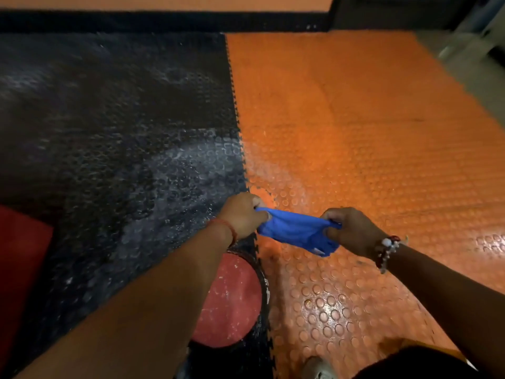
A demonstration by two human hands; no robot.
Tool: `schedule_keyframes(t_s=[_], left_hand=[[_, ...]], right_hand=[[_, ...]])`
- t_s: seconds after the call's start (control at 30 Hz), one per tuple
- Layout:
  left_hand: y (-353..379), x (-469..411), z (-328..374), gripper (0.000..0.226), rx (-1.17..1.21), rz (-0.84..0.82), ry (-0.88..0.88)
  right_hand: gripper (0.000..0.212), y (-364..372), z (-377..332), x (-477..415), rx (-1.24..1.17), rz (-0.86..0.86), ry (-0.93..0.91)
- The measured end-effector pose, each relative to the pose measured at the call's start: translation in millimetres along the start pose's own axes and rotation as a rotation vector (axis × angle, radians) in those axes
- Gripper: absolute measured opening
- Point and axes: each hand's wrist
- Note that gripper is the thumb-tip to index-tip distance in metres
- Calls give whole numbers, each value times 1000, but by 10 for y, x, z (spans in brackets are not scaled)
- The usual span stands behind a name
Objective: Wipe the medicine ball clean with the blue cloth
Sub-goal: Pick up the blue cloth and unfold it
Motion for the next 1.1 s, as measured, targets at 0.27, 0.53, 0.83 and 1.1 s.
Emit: schedule_keyframes(t_s=[0.27, 0.53, 0.83, 1.1], left_hand=[[-423, 912, 91, 18, 215, 263, 23], [-452, 1407, 437, 23, 34, 499, -32], [-220, 1824, 1229, 41, 264, 473, 17], [-105, 1794, 982, 74, 727, 53, -124]], right_hand=[[22, -61, -683, 476, -636, -115, 248], [29, 242, -1183, 892, -785, 238, 280], [43, 256, -1606, 1535, -1108, 180, 97], [15, 610, -1406, 1435, -1052, 134, 61]])
Point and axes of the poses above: each hand's wrist, its own x-axis away from the middle knuckle, its own y-axis out of the palm, z = x × y, and after that the axes turned 11 degrees about y, right-handed
